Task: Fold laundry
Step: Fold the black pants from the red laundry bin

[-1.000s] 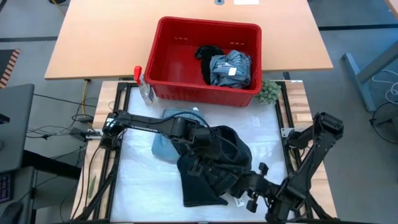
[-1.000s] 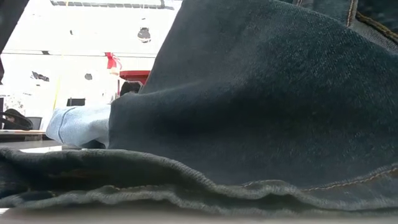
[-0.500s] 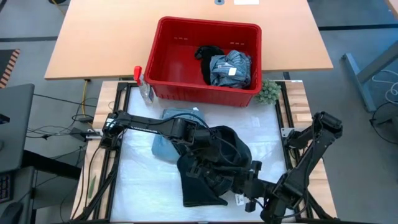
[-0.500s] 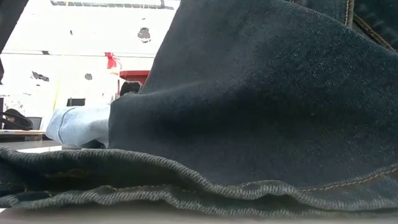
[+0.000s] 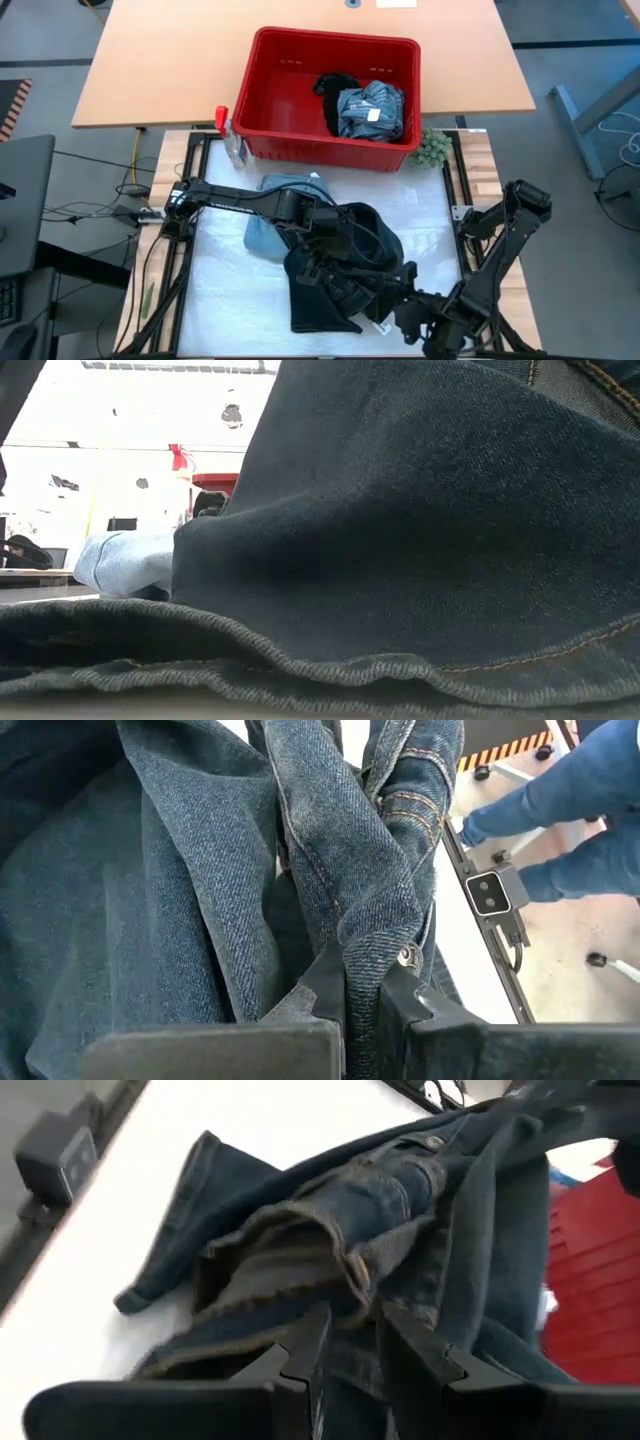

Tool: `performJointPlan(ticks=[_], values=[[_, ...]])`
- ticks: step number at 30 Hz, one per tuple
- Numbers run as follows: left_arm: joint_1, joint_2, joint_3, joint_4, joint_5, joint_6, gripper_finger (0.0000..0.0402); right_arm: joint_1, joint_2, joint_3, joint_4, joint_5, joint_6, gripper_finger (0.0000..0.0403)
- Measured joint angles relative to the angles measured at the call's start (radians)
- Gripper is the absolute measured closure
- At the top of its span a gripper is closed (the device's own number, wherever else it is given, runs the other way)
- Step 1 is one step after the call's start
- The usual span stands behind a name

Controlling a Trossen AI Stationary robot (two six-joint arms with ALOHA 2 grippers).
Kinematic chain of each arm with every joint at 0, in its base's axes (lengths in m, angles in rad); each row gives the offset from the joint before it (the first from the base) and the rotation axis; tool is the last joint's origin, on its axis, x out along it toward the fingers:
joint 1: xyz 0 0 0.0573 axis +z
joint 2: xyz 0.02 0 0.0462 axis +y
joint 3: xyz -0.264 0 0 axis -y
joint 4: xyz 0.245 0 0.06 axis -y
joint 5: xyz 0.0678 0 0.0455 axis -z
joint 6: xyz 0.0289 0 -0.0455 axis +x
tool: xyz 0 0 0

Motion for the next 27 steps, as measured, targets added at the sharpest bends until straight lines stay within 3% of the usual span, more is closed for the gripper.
performJointPlan(ticks=[6, 10, 16, 20, 23, 27], values=[[0.000, 0.000, 0.000, 0.002, 0.000, -0.005, 0.0401, -0.041, 0.000, 0.000, 0.061, -0.162, 0.046, 0.0288], [0.000, 0.000, 0.000, 0.007, 0.000, -0.016, 0.0401, -0.073, 0.000, 0.000, 0.036, -0.283, 0.107, 0.0254], [0.000, 0.000, 0.000, -0.003, -0.001, -0.033, 0.0401, -0.079, 0.000, 0.000, 0.030, -0.287, 0.115, 0.0178], [-0.016, -0.013, 0.000, -0.035, -0.046, -0.023, 0.0401, -0.063, -0.003, 0.015, -0.016, -0.296, 0.147, 0.0163], [-0.034, -0.048, -0.001, -0.043, -0.106, -0.022, 0.0401, -0.059, -0.005, 0.096, -0.119, -0.303, 0.276, 0.0169], [-0.060, -0.067, 0.000, -0.062, -0.142, -0.040, 0.0401, -0.058, -0.008, 0.186, -0.322, -0.363, 0.646, 0.0186]])
